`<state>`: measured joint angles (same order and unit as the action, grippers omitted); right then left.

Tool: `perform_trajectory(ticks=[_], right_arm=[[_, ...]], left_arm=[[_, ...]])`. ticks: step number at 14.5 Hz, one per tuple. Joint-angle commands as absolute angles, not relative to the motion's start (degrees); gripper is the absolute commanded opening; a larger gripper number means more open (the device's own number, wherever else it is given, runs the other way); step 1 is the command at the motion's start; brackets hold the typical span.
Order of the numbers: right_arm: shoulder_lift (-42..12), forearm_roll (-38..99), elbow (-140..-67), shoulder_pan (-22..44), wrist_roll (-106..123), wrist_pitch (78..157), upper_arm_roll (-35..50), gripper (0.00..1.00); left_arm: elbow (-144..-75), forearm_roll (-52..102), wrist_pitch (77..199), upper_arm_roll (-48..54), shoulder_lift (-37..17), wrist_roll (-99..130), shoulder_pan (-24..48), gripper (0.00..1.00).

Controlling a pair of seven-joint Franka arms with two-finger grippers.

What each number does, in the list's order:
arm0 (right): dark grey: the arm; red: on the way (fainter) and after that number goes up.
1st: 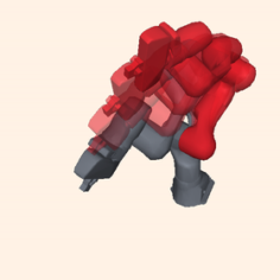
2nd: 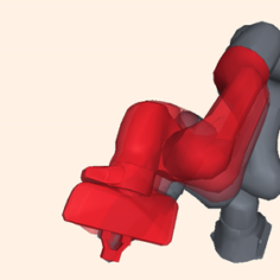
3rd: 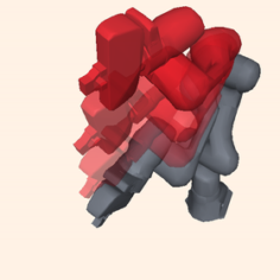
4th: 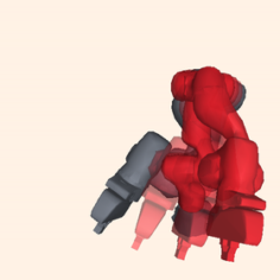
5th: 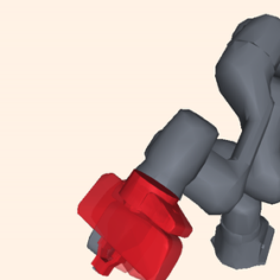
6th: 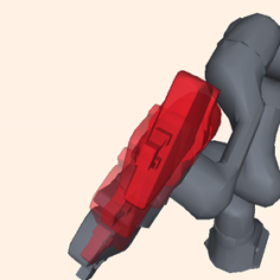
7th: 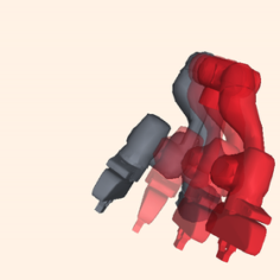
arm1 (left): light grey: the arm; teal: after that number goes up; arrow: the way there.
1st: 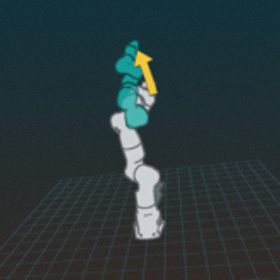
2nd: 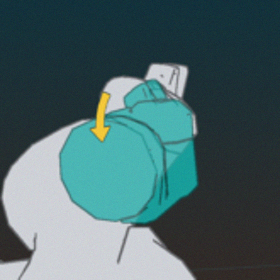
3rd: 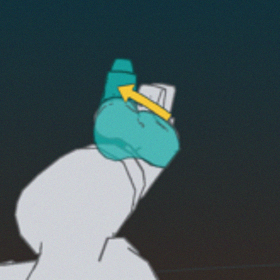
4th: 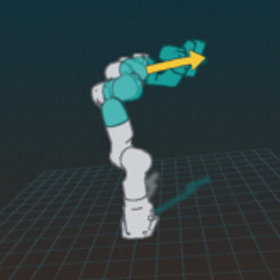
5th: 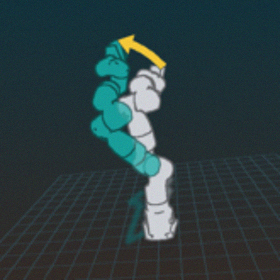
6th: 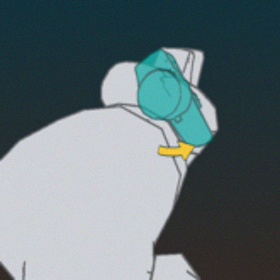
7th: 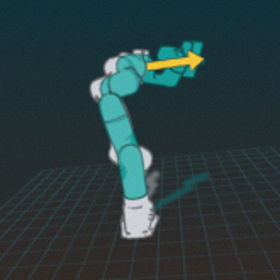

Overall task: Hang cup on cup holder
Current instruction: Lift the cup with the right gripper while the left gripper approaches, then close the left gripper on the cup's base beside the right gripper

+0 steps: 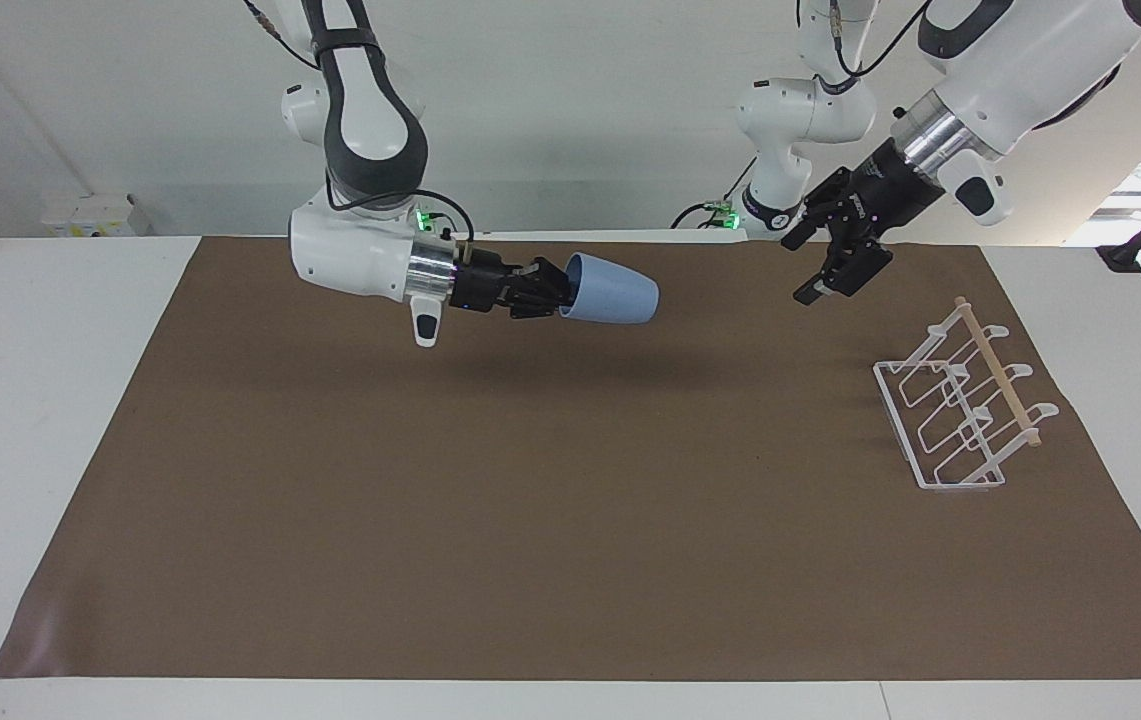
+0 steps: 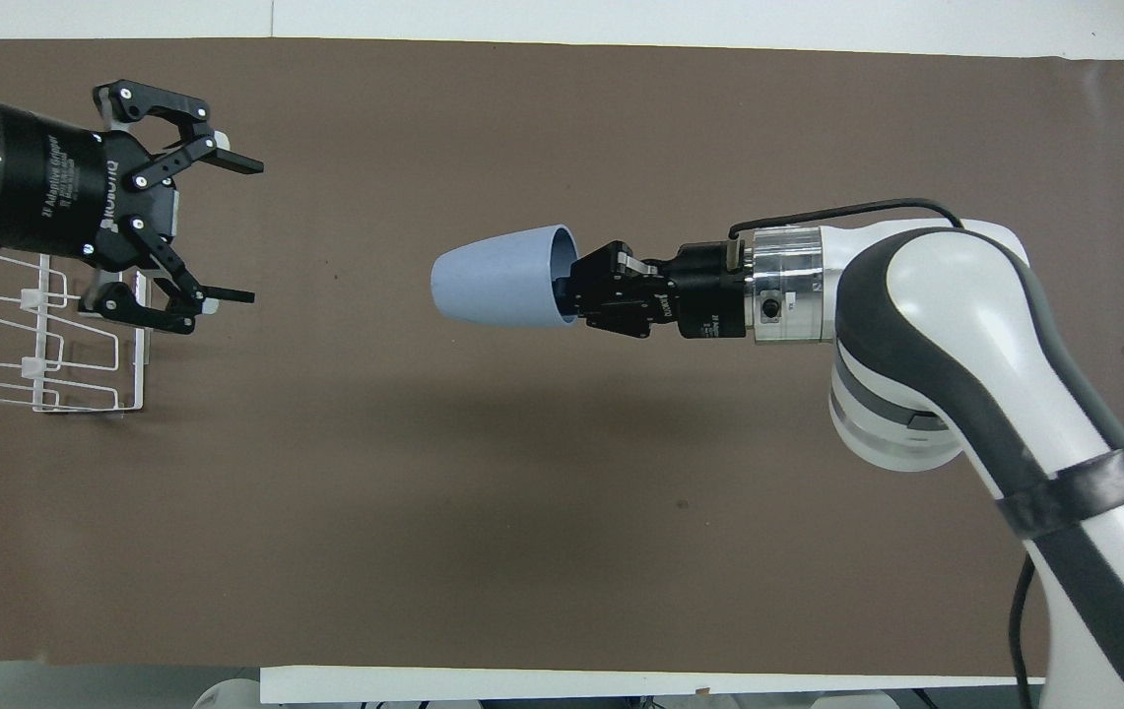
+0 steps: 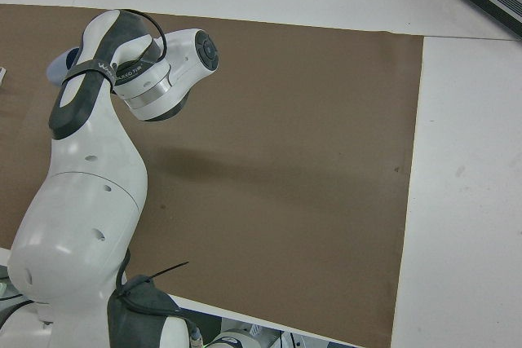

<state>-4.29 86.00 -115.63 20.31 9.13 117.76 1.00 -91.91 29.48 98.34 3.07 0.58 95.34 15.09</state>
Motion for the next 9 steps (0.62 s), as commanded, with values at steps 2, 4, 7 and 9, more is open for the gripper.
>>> perform_trajectory(ticks=[2, 4, 7, 9], right_arm=[[-3.3, 89.7, -116.7, 25.6, 6.0, 124.3, 0.9, 0.0], [-3.5, 91.2, -116.7, 28.6, 5.8, 128.2, 0.9, 0.0], [-3.6, 91.2, -116.7, 30.8, 5.7, 130.5, 0.9, 0.0], [-3.6, 91.2, -116.7, 30.8, 5.7, 130.5, 0.9, 0.0]], left_arm=[[-94.3, 30.4, 100.4, 2.3, 1.1, 102.1, 21.3, 1.0], [-96.4, 29.8, 102.0, 2.3, 1.0, 102.1, 22.1, 1.0], [-100.1, 29.5, 103.8, 2.3, 1.1, 102.1, 24.2, 1.0], [-101.7, 29.4, 105.4, 2.2, 1.1, 102.0, 24.2, 1.0]])
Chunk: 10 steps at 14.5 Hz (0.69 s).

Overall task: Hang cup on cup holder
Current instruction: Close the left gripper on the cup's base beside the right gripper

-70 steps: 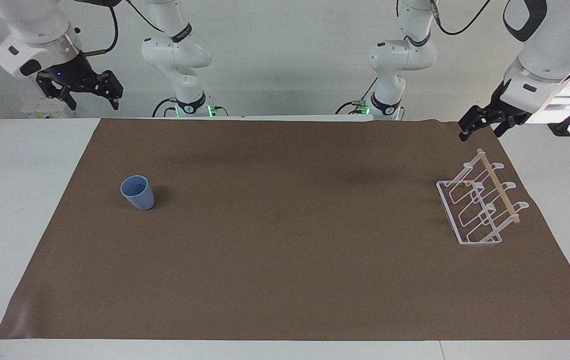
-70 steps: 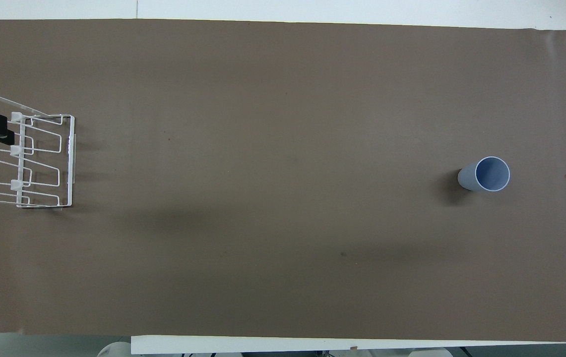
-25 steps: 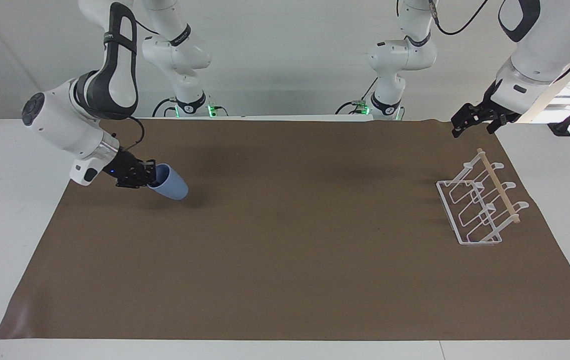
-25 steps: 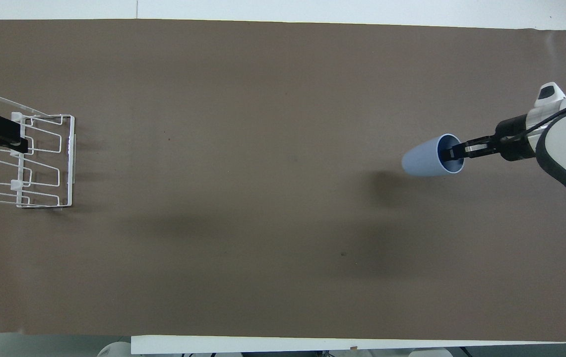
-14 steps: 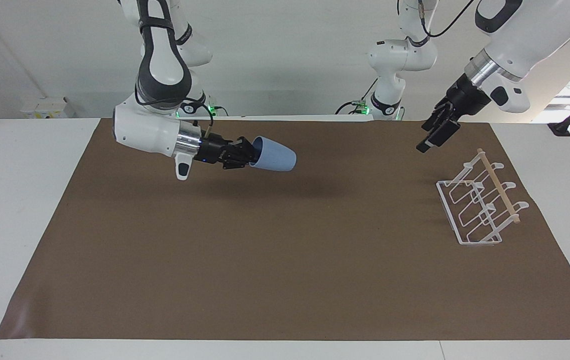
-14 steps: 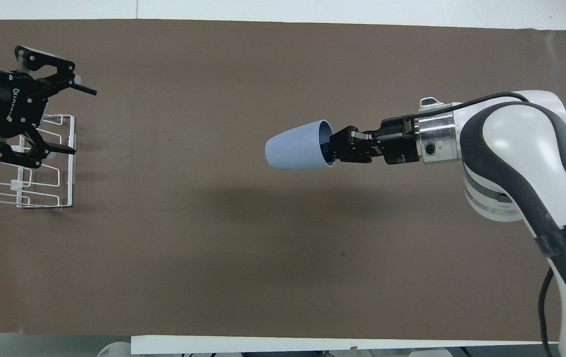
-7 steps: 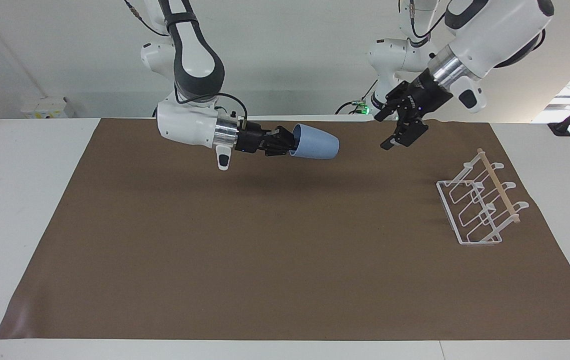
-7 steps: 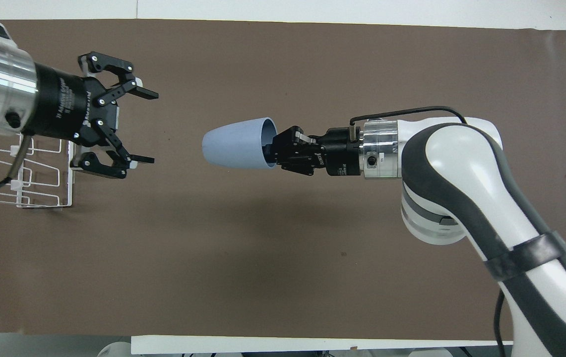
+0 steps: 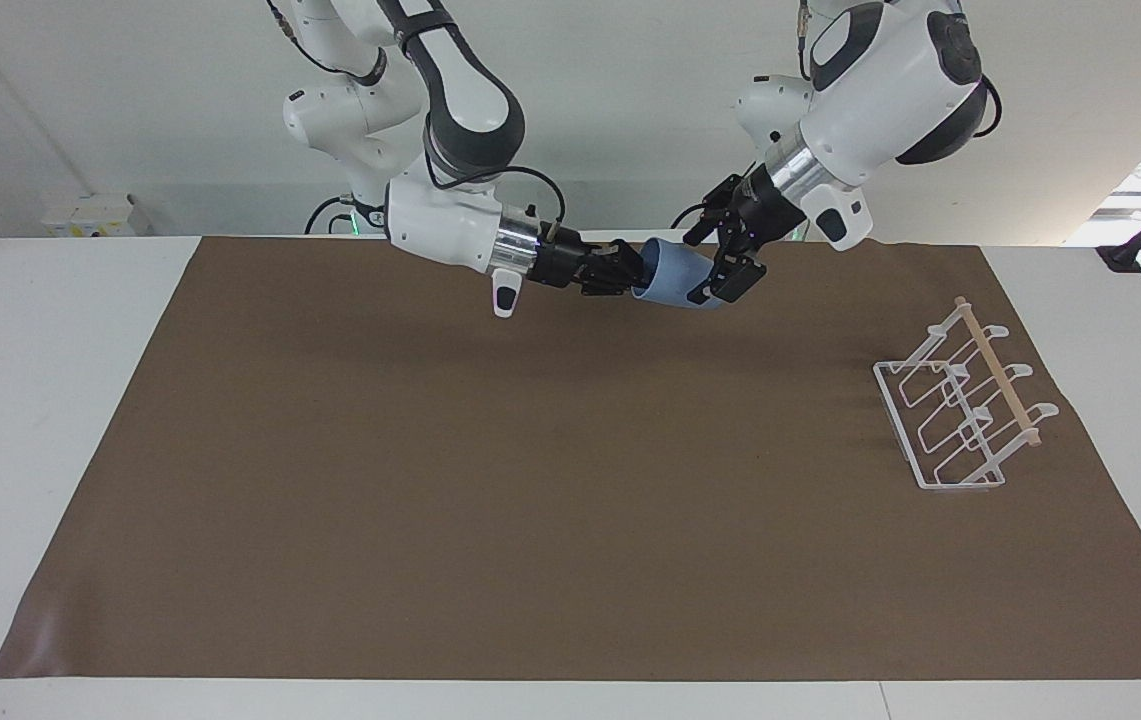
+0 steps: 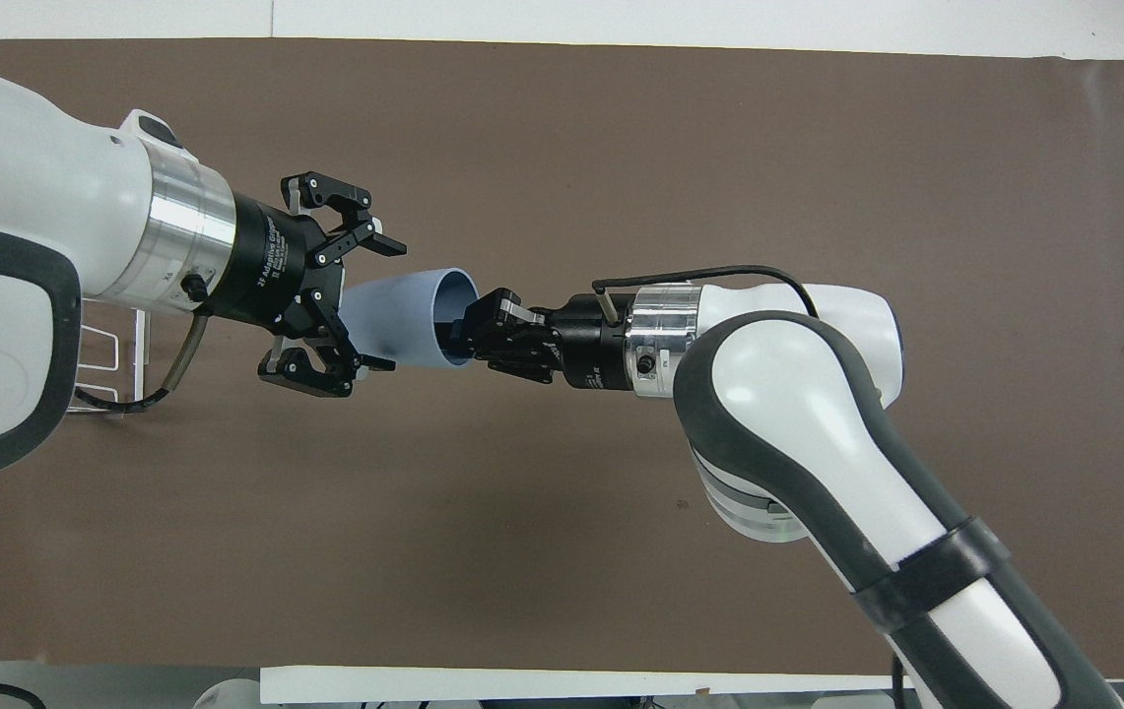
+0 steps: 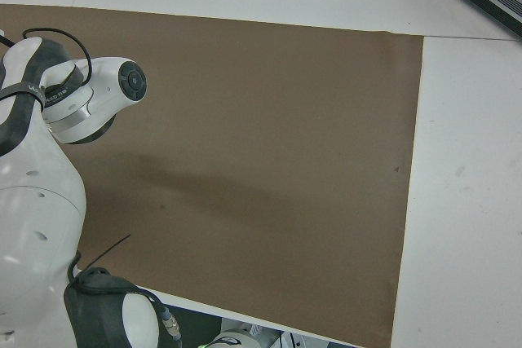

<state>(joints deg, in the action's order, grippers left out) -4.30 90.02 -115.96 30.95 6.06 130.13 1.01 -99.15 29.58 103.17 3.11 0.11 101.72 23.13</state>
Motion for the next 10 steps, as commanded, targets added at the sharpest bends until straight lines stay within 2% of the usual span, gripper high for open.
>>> perform_trajectory(ticks=[1, 5, 6, 7, 8, 9, 10], right_arm=[[-3.6, 91.2, -116.6, 30.8, 5.7, 130.5, 0.9, 0.0], [-3.7, 91.2, -116.6, 30.6, 5.7, 130.4, 0.8, 0.0], [-3.7, 91.2, -116.5, 30.5, 5.7, 130.4, 0.8, 0.0], [-3.7, 91.2, -116.5, 30.4, 5.7, 130.3, 0.8, 0.0], [-3.7, 91.2, -116.5, 30.3, 5.7, 130.3, 0.8, 0.0], [-3.7, 91.2, -116.4, 30.2, 5.7, 130.4, 0.8, 0.0], [-3.8, 91.2, -116.4, 30.2, 5.6, 130.4, 0.8, 0.02]], left_arm=[[-102.5, 28.9, 106.2, 2.2, 1.1, 101.8, 24.1, 1.0], [-104.5, 28.7, 106.3, 2.3, 1.3, 102.0, 24.2, 0.99], [-104.5, 28.7, 105.7, 2.3, 1.3, 102.2, 24.2, 0.91], [-104.5, 28.7, 105.6, 2.3, 1.4, 102.4, 24.2, 0.72], [-104.5, 28.5, 105.3, 2.3, 1.5, 101.9, 24.2, 0.2], [-104.7, 27.0, 105.6, 2.3, 1.5, 101.5, 24.3, 0.0], [-104.6, 26.7, 105.6, 2.3, 1.5, 101.9, 24.3, 0.0]])
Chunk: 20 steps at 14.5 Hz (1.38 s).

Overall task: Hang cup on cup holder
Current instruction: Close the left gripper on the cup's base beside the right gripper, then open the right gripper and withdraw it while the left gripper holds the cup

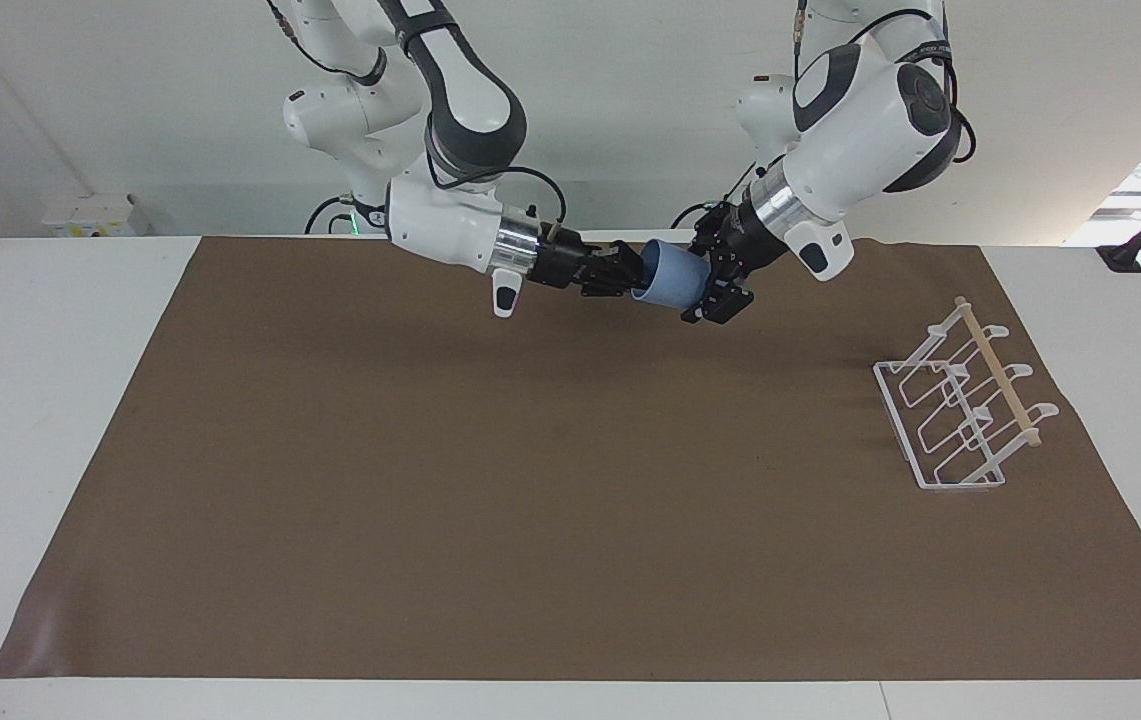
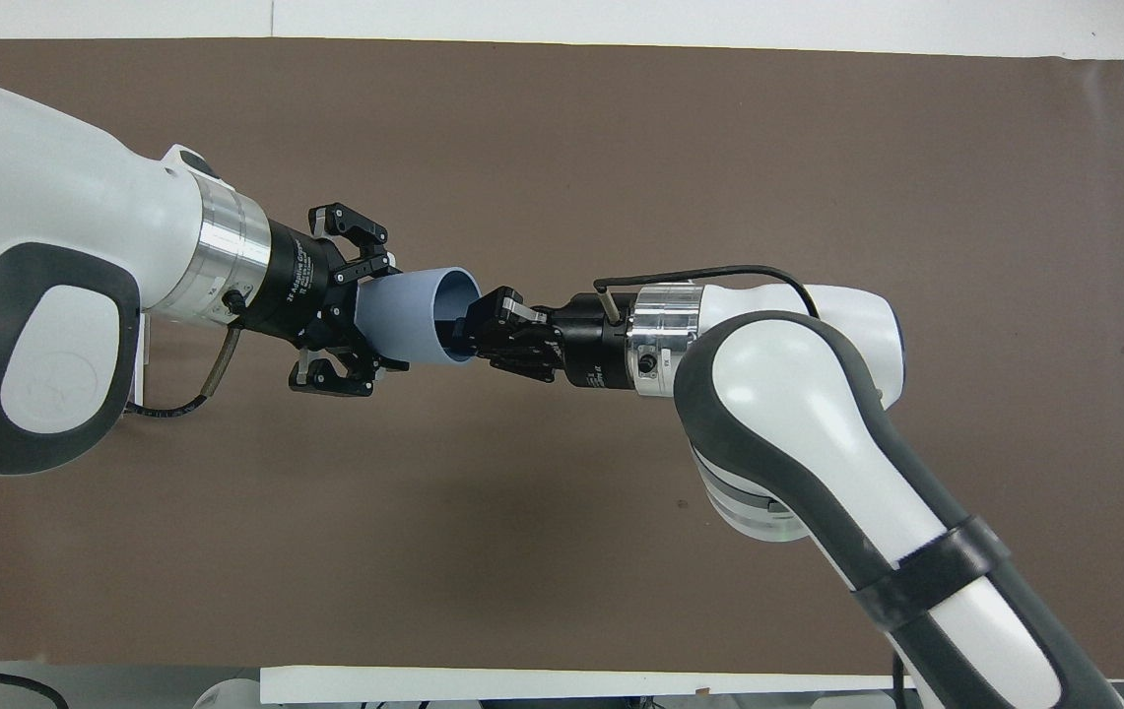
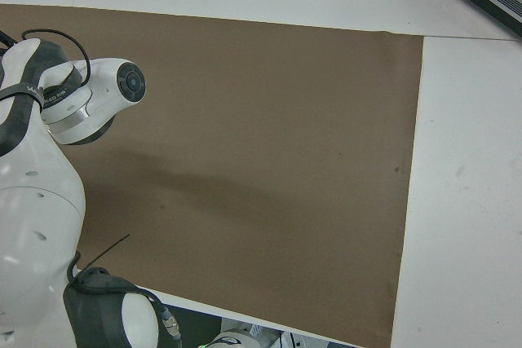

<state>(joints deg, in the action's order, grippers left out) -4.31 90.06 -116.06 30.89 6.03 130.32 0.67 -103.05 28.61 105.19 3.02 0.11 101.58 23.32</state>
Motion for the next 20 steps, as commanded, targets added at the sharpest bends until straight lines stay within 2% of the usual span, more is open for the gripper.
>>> perform_trajectory(ticks=[1, 4, 5, 6, 9, 12, 14, 17, 20], right_arm=[[-3.8, 91.3, -116.5, 30.2, 5.6, 130.5, 0.8, 0.04], [-3.8, 91.2, -116.4, 30.0, 5.6, 130.4, 0.8, 0.07], [-3.7, 91.2, -116.4, 30.0, 5.6, 130.5, 0.8, 0.28], [-3.3, 91.1, -116.5, 30.1, 5.7, 131.1, 0.6, 0.97], [-1.3, 90.8, -116.5, 28.6, 5.7, 140.3, 0.4, 0.99], [1.4, 89.9, -118.2, 22.9, 6.0, 140.1, 0.4, 0.99], [2.5, 85.3, -119.7, 19.4, 6.4, 137.1, 0.4, 0.99], [2.4, 65.5, -118.3, 10.5, 10.2, 124.8, 0.4, 0.99], [2.4, 45.4, -118.2, 2.7, 13.7, 120.7, 0.4, 0.99]], left_arm=[[-104.5, 26.7, 105.6, 2.4, 1.5, 102.0, 24.3, 0.0], [-104.3, 26.5, 105.4, 2.3, 1.4, 102.0, 24.5, 0.0], [-104.2, 26.4, 105.2, 2.3, 1.3, 101.9, 24.2, 0.0], [-104.2, 26.5, 105.1, 2.3, 1.2, 101.9, 23.8, 0.0], [-103.9, 26.4, 105.0, 1.9, 1.1, 101.8, 23.6, 0.0], [-103.1, 24.5, 104.8, 1.8, 1.0, 101.7, 22.7, 0.0], [-103.6, 19.8, 104.7, 1.8, 1.1, 99.9, 22.4, 0.0], [-103.9, 5.1, 100.6, 1.8, 1.2, 94.9, 21.6, 0.0], [-103.9, -12.7, 98.7, 1.8, -0.4, 94.6, 20.7, 0.0]])
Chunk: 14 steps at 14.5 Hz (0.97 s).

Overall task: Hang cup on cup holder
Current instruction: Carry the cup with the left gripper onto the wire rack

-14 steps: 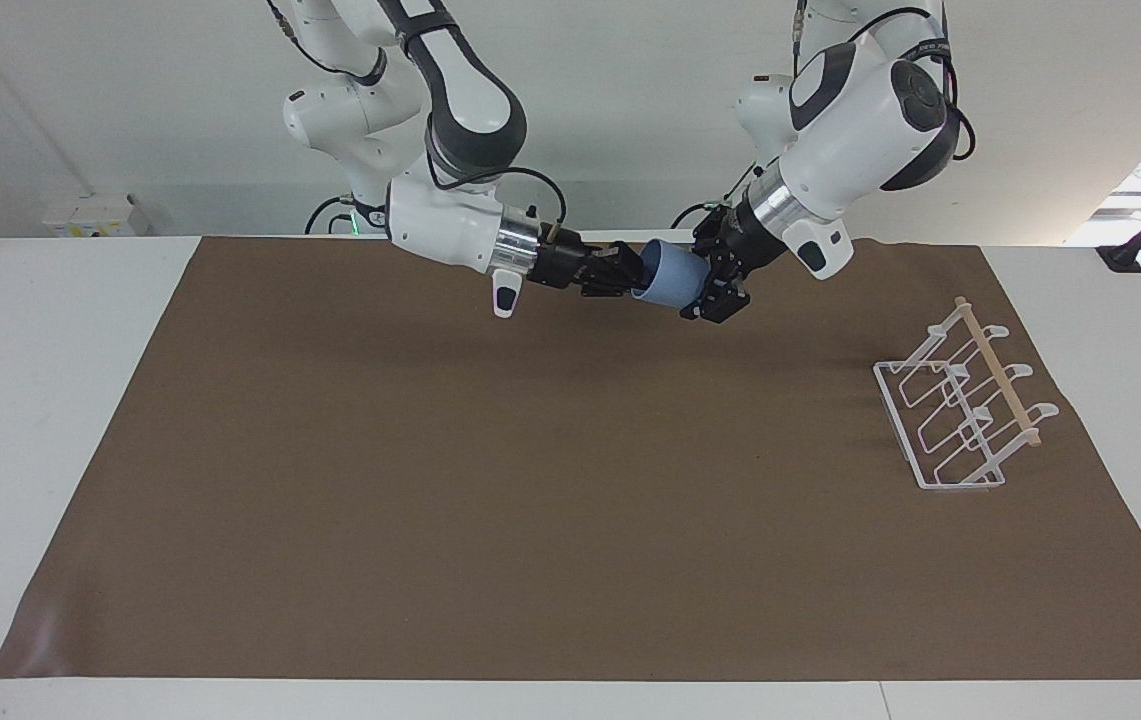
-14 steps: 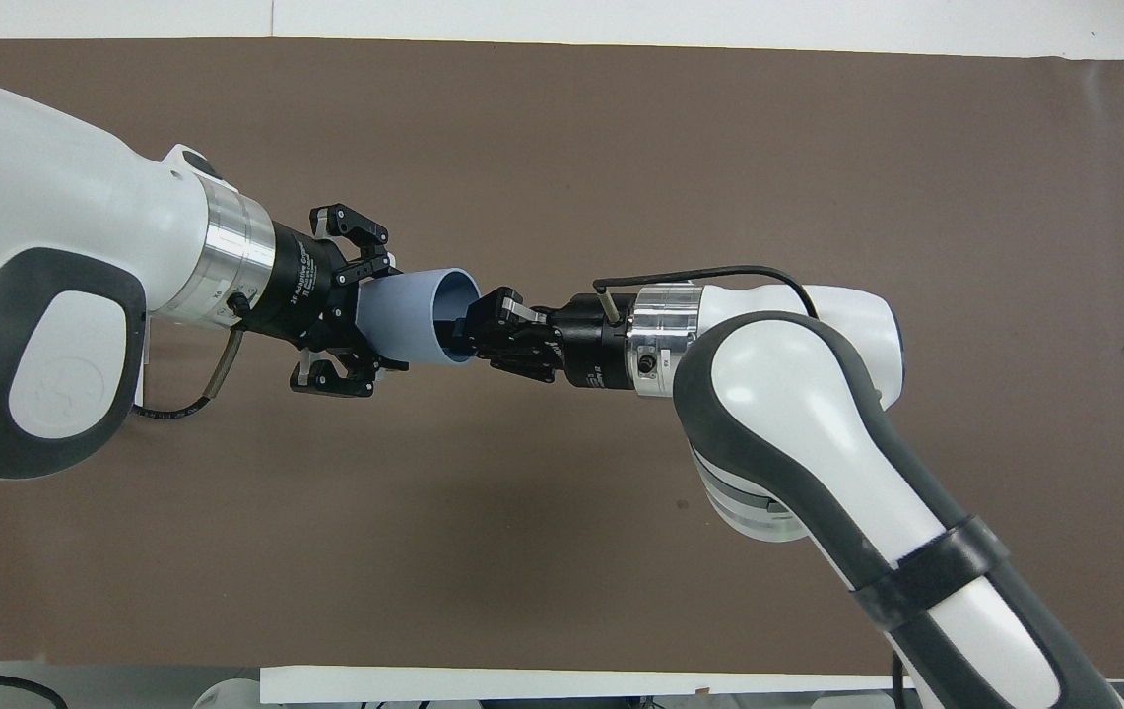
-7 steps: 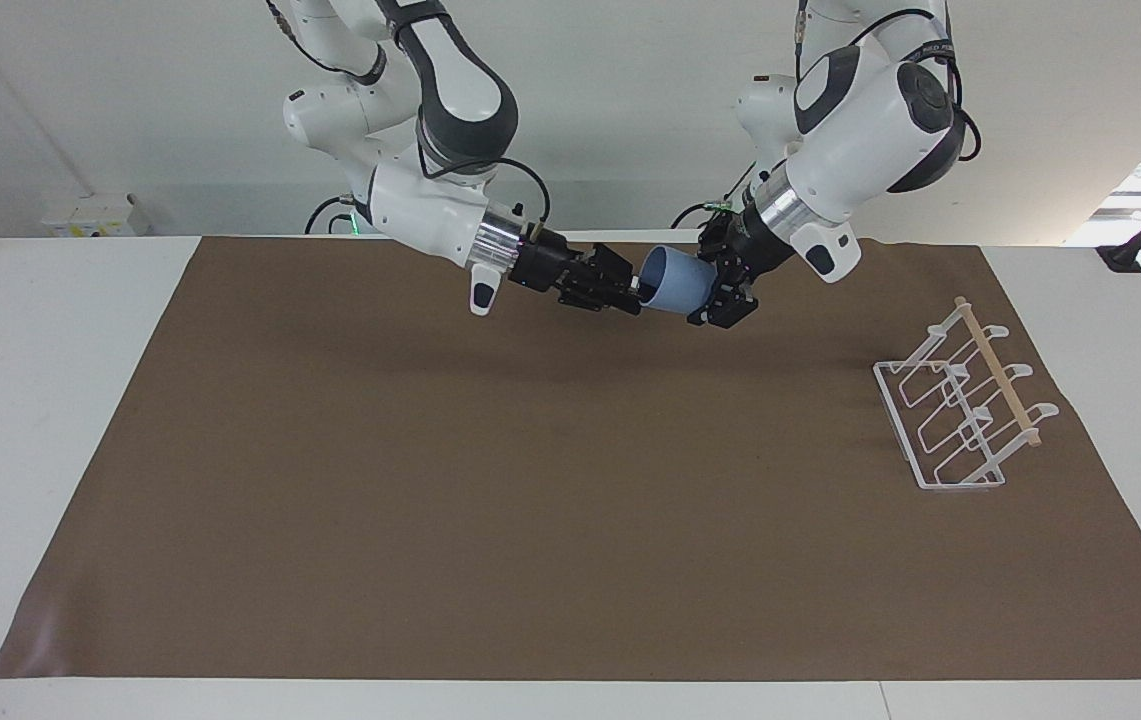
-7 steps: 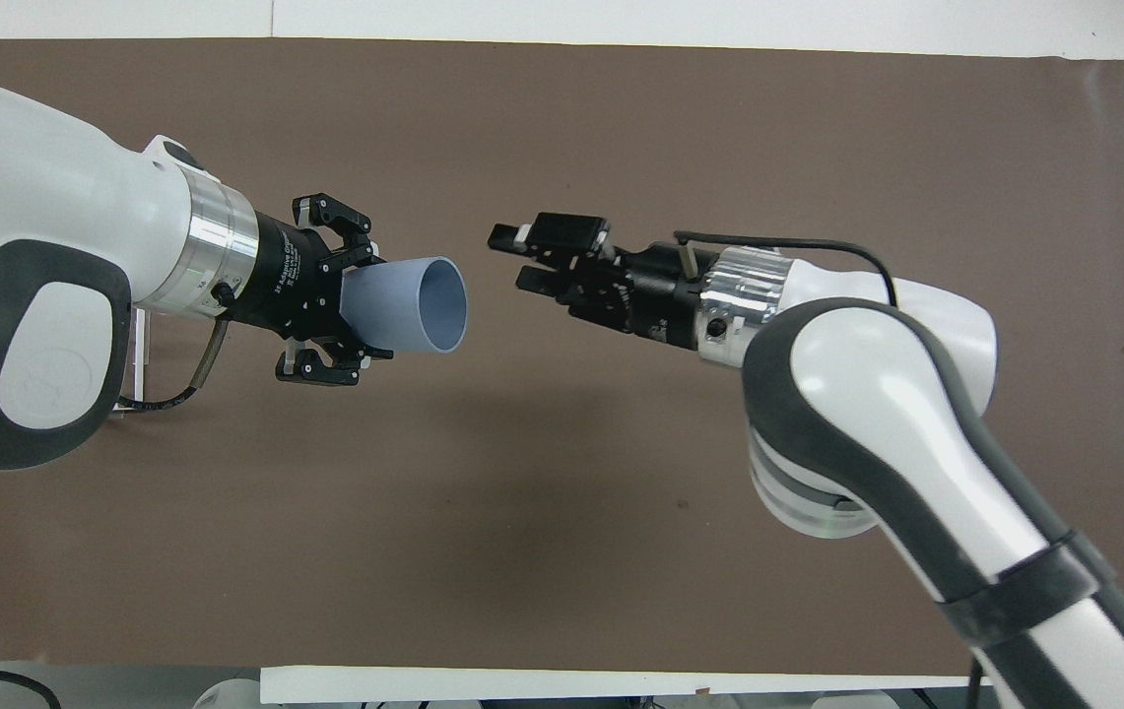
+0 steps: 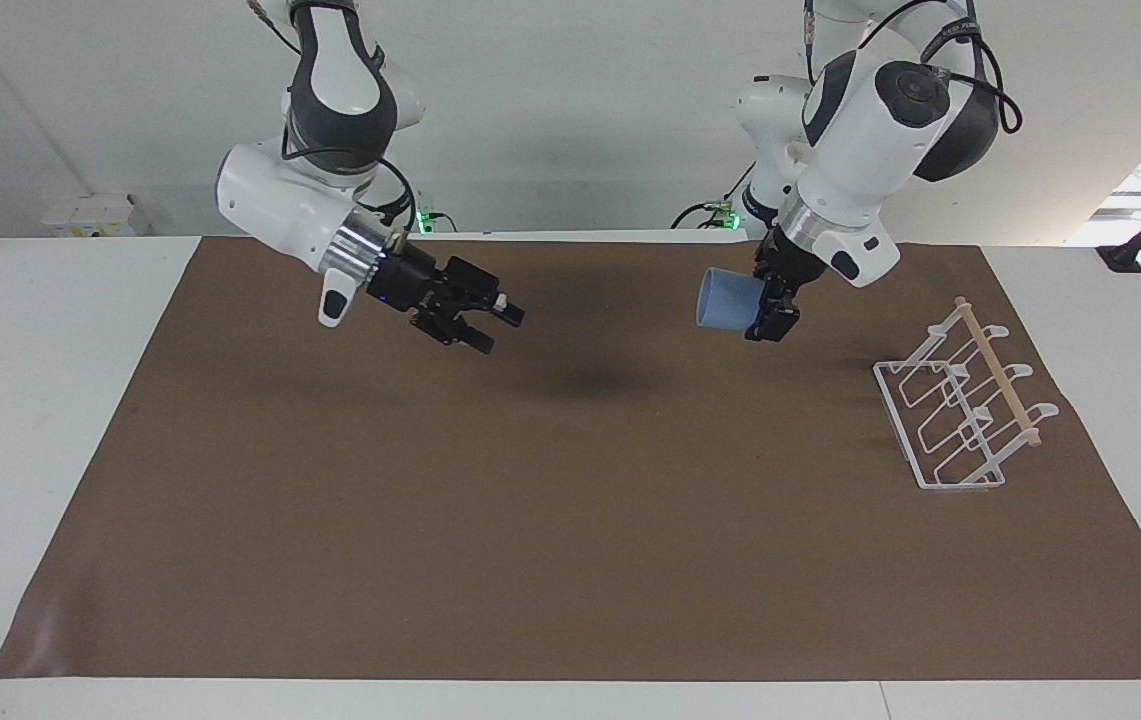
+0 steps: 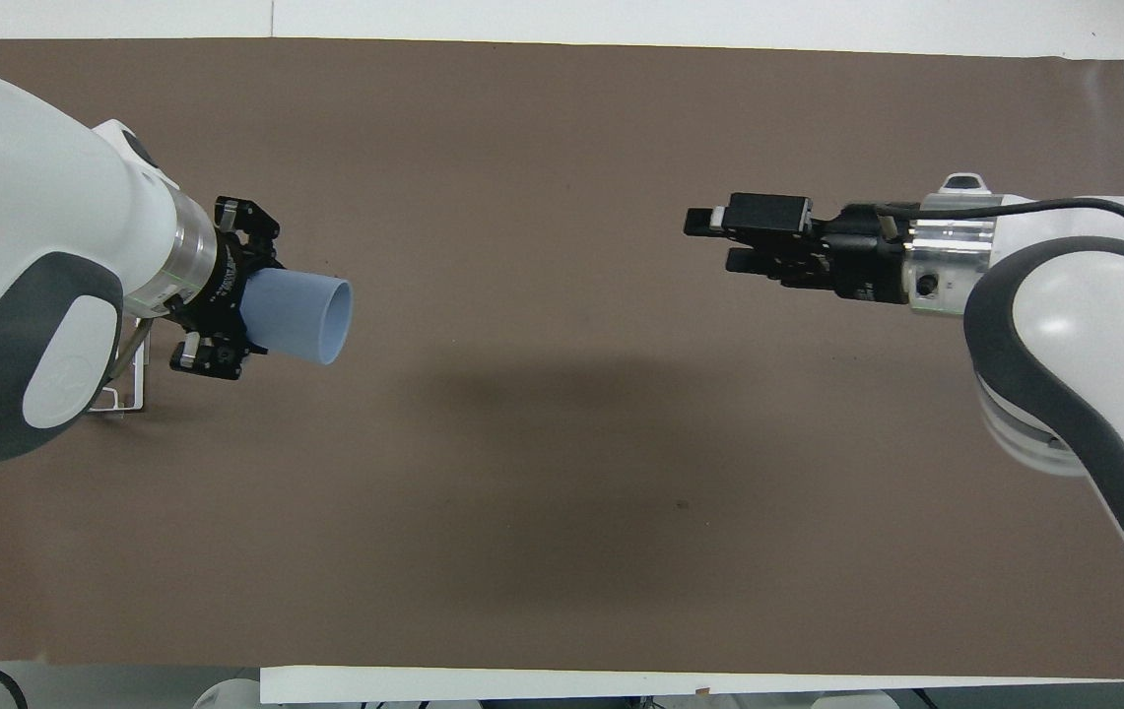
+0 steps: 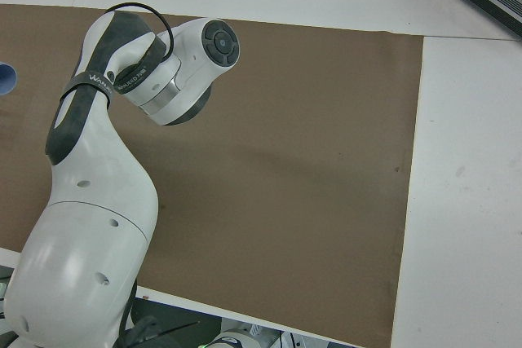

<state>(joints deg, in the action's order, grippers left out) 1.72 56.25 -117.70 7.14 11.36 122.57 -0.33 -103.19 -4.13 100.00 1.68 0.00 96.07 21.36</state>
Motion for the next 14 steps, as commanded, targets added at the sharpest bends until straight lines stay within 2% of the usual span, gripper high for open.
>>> perform_trajectory(ticks=[1, 4, 8, 12, 14], right_arm=[[2.3, 38.0, -118.0, 0.4, 13.8, 119.9, 0.4, 0.99], [1.9, 22.6, -114.2, -6.8, 14.3, 114.3, 0.4, 0.99], [0.3, 5.1, -103.8, -6.9, 13.1, 104.8, 0.4, 0.99], [0.2, -0.9, -91.4, -8.1, 10.9, 89.8, -0.1, 0.99], [0.5, -2.5, -85.4, -9.1, 11.2, 84.8, -1.0, 0.99]], left_arm=[[-104.2, -19.8, 98.4, 1.8, -1.5, 94.9, 21.4, 0.0], [-106.9, -43.6, 92.7, 1.8, -2.9, 95.2, 25.0, 0.0], [-107.0, -61.4, 92.0, 1.9, -8.1, 99.4, 25.0, 0.0], [-107.0, -75.9, 91.0, 1.8, -12.4, 104.6, 23.2, 0.0], [-106.9, -82.7, 88.3, 1.8, -17.5, 109.8, 22.5, 0.0]])
